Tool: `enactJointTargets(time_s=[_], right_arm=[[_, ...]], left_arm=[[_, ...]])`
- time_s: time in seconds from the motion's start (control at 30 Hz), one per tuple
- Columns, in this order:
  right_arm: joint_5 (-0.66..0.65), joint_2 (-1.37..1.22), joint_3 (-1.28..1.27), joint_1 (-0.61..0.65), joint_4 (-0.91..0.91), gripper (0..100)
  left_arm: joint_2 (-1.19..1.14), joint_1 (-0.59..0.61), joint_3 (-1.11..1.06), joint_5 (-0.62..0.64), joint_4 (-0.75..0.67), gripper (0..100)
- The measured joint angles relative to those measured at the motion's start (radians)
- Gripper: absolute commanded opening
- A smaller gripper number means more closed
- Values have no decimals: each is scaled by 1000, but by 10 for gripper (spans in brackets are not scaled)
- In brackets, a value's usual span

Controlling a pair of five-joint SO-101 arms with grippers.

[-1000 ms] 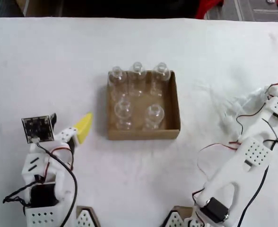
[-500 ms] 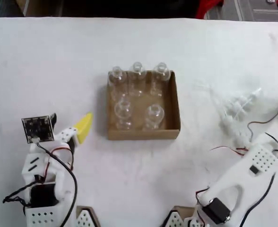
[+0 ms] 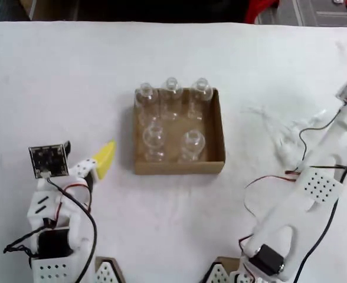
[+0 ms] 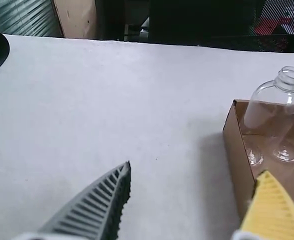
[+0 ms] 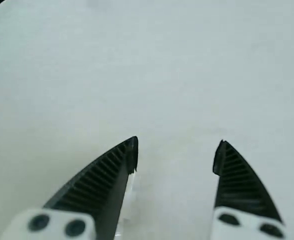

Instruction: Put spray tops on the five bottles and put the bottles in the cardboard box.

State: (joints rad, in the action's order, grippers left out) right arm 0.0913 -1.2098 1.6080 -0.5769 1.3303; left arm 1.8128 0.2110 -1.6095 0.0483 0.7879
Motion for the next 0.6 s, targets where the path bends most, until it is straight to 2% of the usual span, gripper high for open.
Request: enactJointTargets(time_s=[0.23, 0.6], right_arm=[[0, 14, 0, 83, 12, 224], [57, -103, -6, 83, 17, 223]], left_arm=[[0, 0, 0, 0, 0, 361], [0, 0, 0, 0, 0, 361]])
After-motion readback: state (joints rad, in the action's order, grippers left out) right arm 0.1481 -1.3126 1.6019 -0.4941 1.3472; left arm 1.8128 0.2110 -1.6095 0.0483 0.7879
